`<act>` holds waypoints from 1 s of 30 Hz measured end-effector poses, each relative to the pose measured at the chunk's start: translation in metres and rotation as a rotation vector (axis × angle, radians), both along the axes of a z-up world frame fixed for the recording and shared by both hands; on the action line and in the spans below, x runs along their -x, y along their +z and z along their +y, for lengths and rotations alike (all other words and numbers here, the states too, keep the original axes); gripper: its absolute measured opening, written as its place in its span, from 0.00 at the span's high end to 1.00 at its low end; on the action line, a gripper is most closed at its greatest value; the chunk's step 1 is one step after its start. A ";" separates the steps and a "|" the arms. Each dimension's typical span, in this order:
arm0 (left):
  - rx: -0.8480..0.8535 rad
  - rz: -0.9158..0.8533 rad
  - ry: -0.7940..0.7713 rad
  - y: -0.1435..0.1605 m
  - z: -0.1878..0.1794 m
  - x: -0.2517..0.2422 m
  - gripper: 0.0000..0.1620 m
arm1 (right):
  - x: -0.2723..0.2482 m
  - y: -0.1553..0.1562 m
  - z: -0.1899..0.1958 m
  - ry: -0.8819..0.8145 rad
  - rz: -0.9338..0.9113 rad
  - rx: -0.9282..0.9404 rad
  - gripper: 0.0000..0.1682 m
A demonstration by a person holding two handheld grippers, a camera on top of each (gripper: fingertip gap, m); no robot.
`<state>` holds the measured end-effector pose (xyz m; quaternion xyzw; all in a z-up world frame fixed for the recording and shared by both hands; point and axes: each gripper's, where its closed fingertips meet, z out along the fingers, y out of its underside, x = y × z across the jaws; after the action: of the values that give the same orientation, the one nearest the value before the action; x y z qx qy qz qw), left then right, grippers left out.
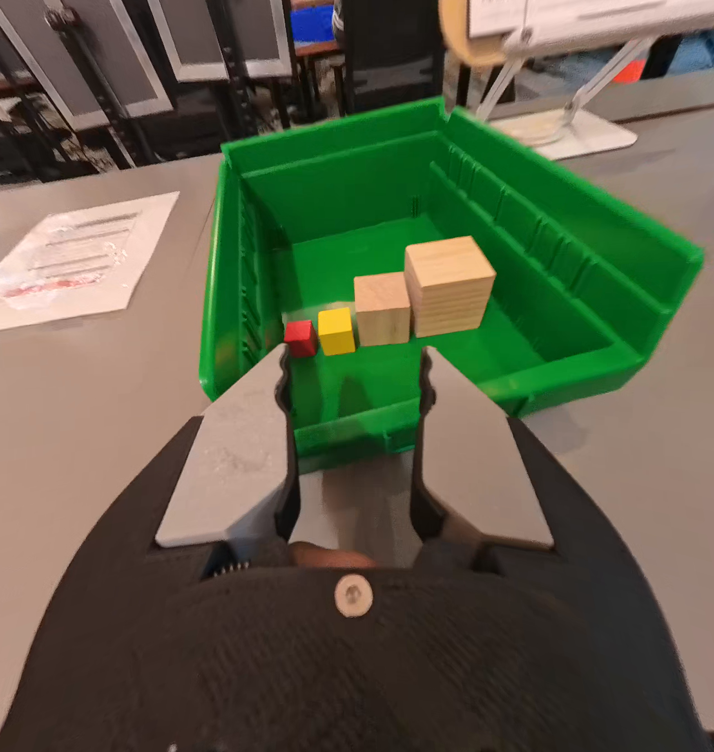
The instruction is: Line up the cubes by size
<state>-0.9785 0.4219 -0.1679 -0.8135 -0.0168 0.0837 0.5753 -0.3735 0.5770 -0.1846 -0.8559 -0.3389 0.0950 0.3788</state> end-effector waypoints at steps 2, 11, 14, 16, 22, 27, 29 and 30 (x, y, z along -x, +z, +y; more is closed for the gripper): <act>-0.063 0.012 -0.025 0.016 -0.009 -0.019 0.58 | 0.010 0.013 -0.008 0.020 0.065 -0.038 0.69; -0.116 -0.010 -0.272 0.043 -0.038 -0.133 0.44 | 0.143 0.088 -0.076 0.346 0.343 -0.219 0.51; -0.052 0.009 -0.309 0.047 -0.022 -0.139 0.44 | 0.197 0.107 -0.091 0.440 0.384 -0.256 0.50; -0.053 0.017 -0.302 0.060 -0.010 -0.137 0.45 | 0.230 0.106 -0.091 0.459 0.360 -0.273 0.48; -0.074 0.025 -0.208 0.073 0.024 -0.119 0.46 | 0.307 0.075 -0.045 0.382 0.339 -0.342 0.48; 0.011 0.039 -0.151 0.051 0.039 -0.105 0.47 | 0.328 0.034 0.016 0.236 0.281 -0.465 0.52; 0.007 0.048 -0.184 0.049 0.041 -0.113 0.47 | 0.337 0.021 0.012 0.282 0.267 -0.363 0.49; 0.007 0.053 -0.189 0.049 0.043 -0.115 0.47 | 0.336 0.021 0.012 0.289 0.275 -0.368 0.49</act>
<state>-0.8638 0.4647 -0.1192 -0.8109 0.0756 0.0509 0.5780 -0.7097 0.5888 -0.1635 -0.6945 -0.4145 0.2001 0.5531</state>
